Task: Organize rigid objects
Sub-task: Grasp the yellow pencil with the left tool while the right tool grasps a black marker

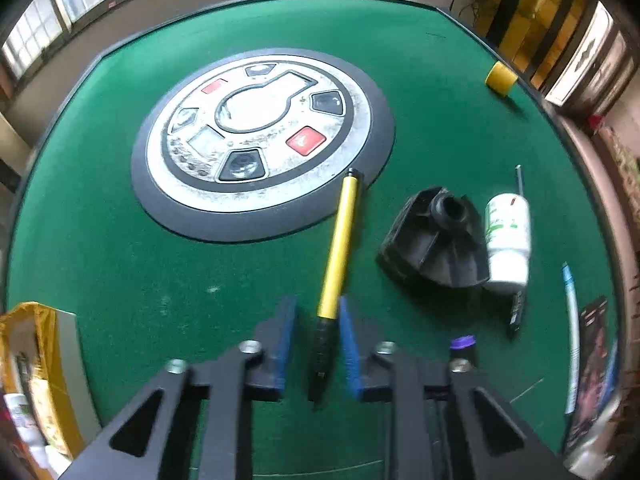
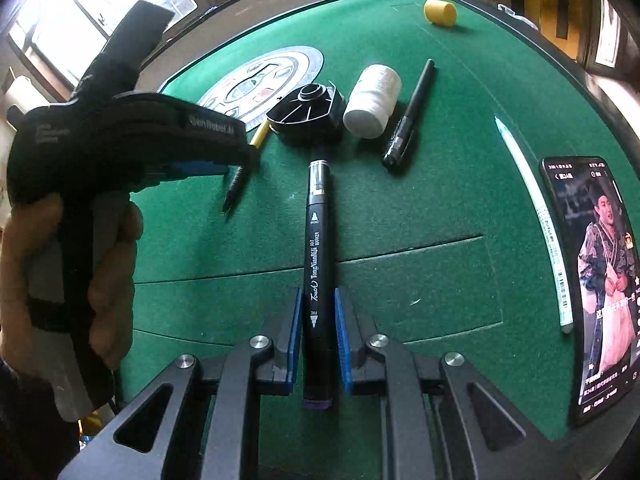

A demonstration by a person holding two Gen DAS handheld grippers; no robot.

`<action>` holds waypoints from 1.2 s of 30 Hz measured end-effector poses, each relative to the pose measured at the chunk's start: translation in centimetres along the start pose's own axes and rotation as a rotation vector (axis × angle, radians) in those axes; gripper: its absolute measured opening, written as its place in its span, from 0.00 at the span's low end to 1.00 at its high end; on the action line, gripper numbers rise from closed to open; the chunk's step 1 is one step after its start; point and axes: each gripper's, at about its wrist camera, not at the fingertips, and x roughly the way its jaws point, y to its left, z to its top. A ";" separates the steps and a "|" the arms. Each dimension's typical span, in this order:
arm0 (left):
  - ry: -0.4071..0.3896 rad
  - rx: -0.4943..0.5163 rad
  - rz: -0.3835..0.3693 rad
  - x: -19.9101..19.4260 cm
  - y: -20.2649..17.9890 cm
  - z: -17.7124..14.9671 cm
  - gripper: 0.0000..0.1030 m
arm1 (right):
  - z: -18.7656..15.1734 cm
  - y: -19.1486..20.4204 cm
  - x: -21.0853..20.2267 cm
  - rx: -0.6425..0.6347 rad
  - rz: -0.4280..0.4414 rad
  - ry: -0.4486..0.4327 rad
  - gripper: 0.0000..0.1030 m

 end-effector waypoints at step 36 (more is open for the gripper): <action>-0.045 -0.268 -0.217 -5.6 6.2 -12.6 0.07 | -0.6 1.4 0.2 -0.043 0.160 0.069 0.15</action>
